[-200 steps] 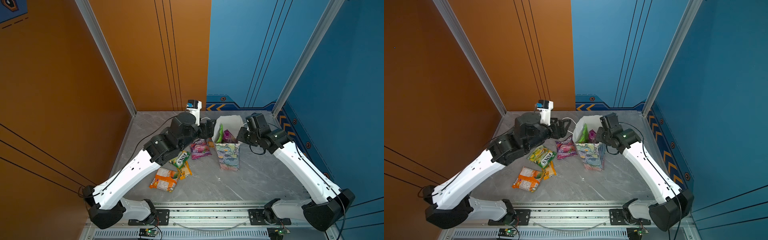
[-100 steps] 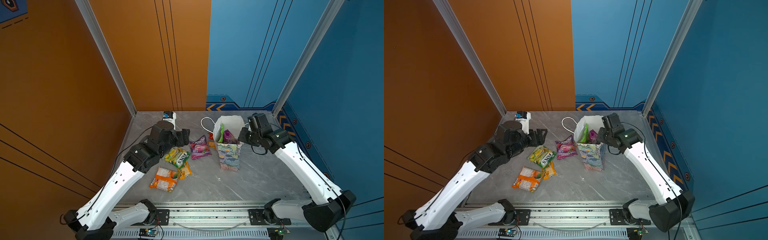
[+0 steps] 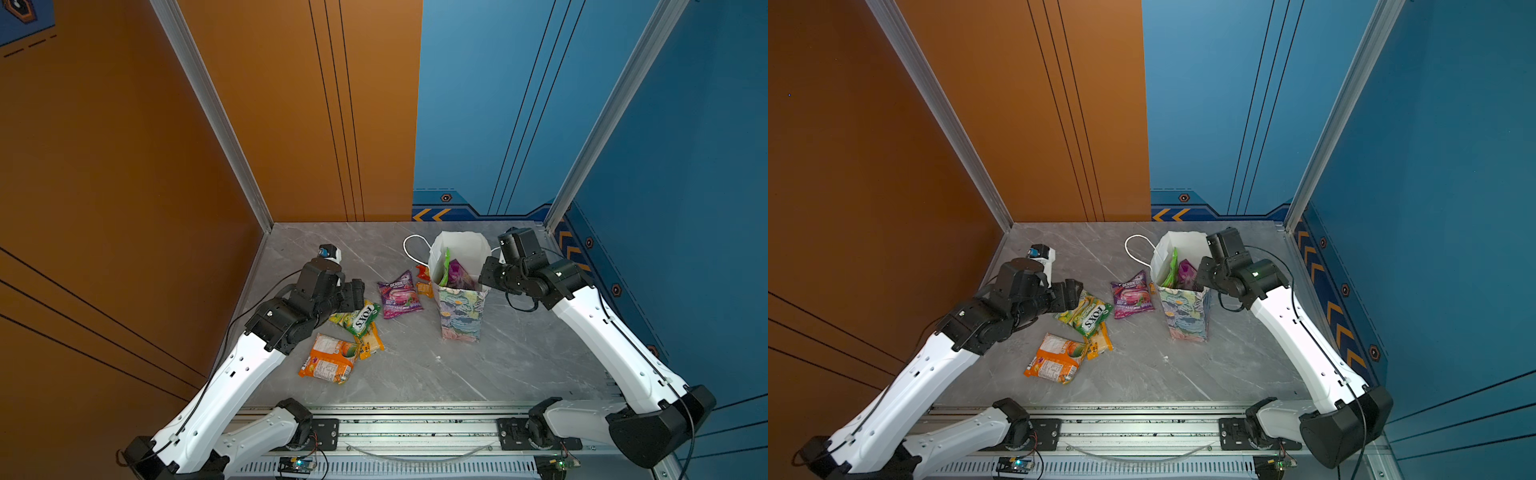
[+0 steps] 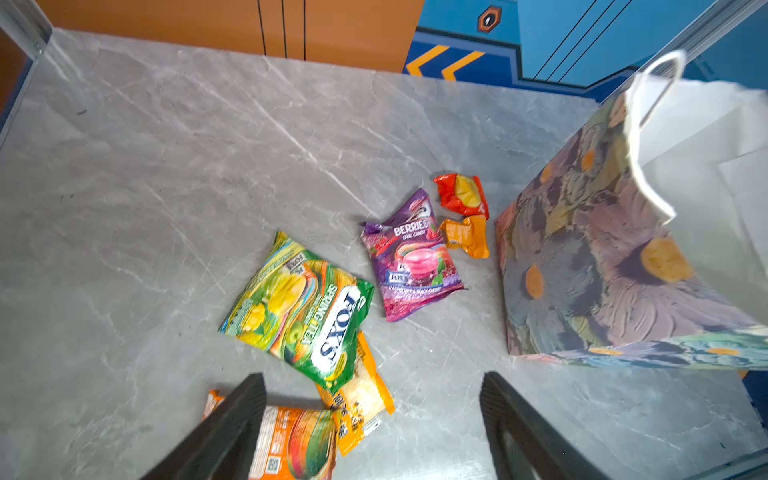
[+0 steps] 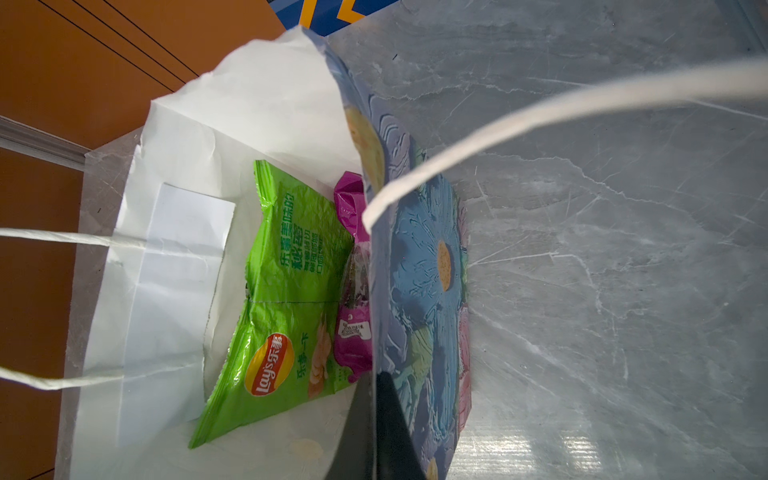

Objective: Place the snacks into the paper bag
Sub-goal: 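Open the left gripper, release the grape bag and withdraw from the paper bag, then move the left gripper over the orange Fox's Fruits candy bag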

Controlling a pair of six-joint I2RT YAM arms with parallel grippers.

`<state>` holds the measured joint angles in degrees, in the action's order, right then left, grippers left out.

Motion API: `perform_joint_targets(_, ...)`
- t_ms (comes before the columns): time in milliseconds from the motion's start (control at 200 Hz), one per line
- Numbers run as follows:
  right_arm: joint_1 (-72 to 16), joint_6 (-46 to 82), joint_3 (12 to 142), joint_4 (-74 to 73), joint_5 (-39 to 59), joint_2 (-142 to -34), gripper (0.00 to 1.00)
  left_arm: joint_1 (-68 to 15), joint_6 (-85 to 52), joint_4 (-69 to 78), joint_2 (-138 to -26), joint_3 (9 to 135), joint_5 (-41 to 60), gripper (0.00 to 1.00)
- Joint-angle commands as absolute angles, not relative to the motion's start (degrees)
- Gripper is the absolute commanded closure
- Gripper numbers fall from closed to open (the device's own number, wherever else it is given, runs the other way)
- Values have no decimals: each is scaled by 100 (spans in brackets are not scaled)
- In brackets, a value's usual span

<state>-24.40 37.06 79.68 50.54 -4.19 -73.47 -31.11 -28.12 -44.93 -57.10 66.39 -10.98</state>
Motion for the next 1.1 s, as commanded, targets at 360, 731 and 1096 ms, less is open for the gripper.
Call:
perform_joint_targets(360,-2365,3561,7726,4857,-326,-7144,100,-3010,-3881,-5656,-5406,5281,-1229,15)
perform_joint_targets(731,-2270,3524,7631,4849,-266,-7061,100,-2165,-4623,-5560,-4720,4277,-1406,3)
perform_joint_targets(1096,-2207,3533,7542,4815,-194,-7010,100,-1403,-5161,-5260,-4309,3460,-979,0)
